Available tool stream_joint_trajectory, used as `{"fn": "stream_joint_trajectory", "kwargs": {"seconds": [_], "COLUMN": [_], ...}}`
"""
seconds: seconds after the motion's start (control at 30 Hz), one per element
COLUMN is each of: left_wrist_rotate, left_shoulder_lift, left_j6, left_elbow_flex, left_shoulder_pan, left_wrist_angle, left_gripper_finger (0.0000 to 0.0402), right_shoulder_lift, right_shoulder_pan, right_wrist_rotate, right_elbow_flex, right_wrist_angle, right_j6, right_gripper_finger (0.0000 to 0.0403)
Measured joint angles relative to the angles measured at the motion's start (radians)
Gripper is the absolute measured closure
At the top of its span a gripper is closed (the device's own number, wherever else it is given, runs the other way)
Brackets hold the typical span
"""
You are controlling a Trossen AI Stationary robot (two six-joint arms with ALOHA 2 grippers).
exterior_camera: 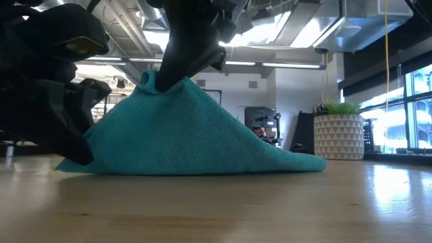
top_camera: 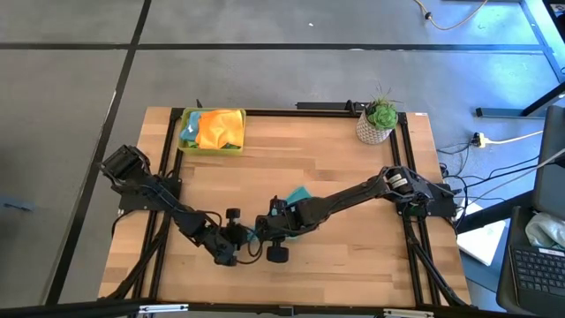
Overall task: Fold microfiber towels
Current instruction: Fold the blue towel
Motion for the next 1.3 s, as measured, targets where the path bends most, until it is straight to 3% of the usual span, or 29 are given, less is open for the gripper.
{"fn": "stream_joint_trajectory", "kwargs": {"seconds": [0.3, 0.53, 0.77, 0.93, 1.13, 1.3], "left_wrist_rotate": [0.081, 0.084, 0.100, 0.112, 0.258, 0.320], "left_shoulder_lift": [0.000, 0.000, -0.014, -0.056, -0.073, -0.072], "left_j6": [-0.049, -0.048, 0.009, 0.117, 0.292, 0.415], "left_elbow_flex": [0.028, 0.070, 0.136, 0.184, 0.251, 0.319], "left_shoulder_pan": [0.000, 0.000, 0.018, 0.065, 0.153, 0.217], "left_wrist_angle": [-0.007, -0.036, -0.166, -0.237, -0.279, -0.349], "left_gripper_finger": [0.0395, 0.0400, 0.0401, 0.0401, 0.0401, 0.0401], "right_shoulder_lift": [0.000, 0.000, -0.016, -0.056, -0.095, -0.098], "right_shoulder_pan": [-0.009, 0.008, 0.036, 0.056, 0.096, 0.146], "right_wrist_rotate": [-0.001, -0.033, -0.032, 0.069, 0.161, 0.243], "right_elbow_flex": [0.000, 0.000, 0.000, 0.000, -0.001, -0.001], "right_wrist_angle": [-0.017, -0.039, -0.107, -0.180, -0.251, -0.333], "right_j6": [0.000, 0.004, 0.068, 0.133, 0.241, 0.425], "right_gripper_finger": [0.0393, 0.0372, 0.0396, 0.0388, 0.0397, 0.0392]}}
